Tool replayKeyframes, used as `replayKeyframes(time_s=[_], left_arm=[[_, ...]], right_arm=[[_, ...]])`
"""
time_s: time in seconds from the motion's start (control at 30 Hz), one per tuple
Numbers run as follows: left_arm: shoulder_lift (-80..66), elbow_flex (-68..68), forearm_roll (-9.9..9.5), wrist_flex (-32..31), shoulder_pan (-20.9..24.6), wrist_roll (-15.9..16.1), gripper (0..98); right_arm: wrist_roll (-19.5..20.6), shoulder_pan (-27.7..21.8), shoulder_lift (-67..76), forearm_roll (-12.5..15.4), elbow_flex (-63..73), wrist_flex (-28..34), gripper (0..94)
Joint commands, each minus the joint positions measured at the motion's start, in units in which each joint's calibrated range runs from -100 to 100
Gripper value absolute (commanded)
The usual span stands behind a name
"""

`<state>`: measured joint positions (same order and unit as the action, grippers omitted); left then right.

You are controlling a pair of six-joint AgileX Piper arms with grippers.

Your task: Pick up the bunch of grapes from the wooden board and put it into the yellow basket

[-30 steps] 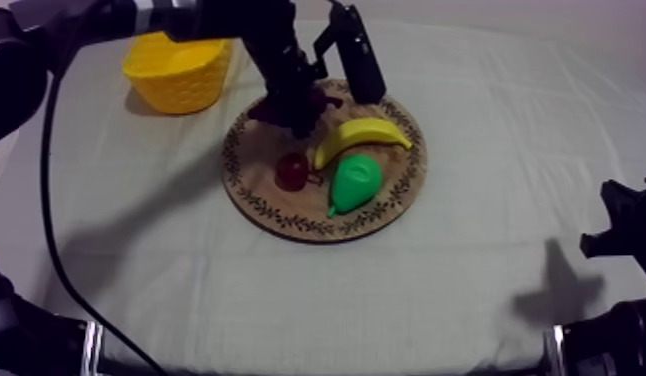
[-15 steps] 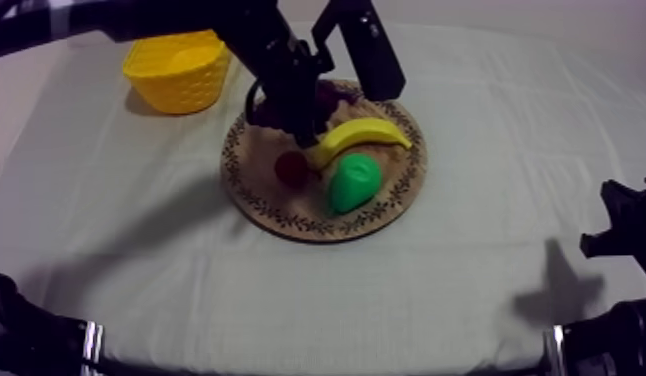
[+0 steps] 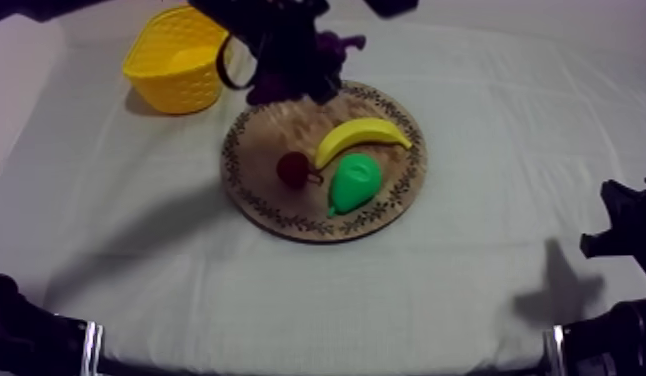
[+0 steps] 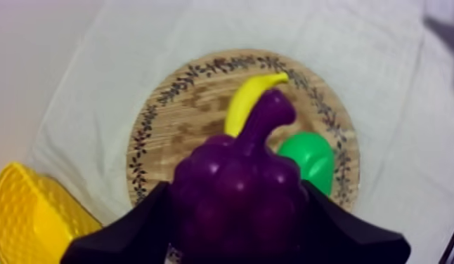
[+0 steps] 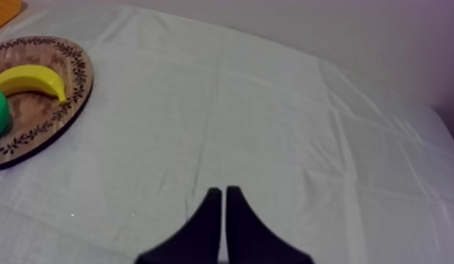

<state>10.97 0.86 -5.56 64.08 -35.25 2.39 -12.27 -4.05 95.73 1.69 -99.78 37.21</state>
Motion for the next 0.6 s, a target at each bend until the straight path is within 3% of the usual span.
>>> replayKeyframes(time_s=[0.0, 0.23, 0.57], left_arm=[[-0.34, -1.54, 0.07, 0.61, 0.51, -1.87, 33.7], [-1.67, -3.34, 0.77, 2.68, 4.29, -5.49, 34.1], [-1.86, -0.14, 3.03, 3.85, 12.84, -6.50, 35.7]], right_arm=[[-0.01, -0.01, 0.02, -0.01, 0.01, -0.04, 0.5], [-0.01, -0.01, 0.02, -0.01, 0.01, -0.04, 0.5], [-0.01, -0.01, 0.02, -0.01, 0.01, -0.04, 0.5]])
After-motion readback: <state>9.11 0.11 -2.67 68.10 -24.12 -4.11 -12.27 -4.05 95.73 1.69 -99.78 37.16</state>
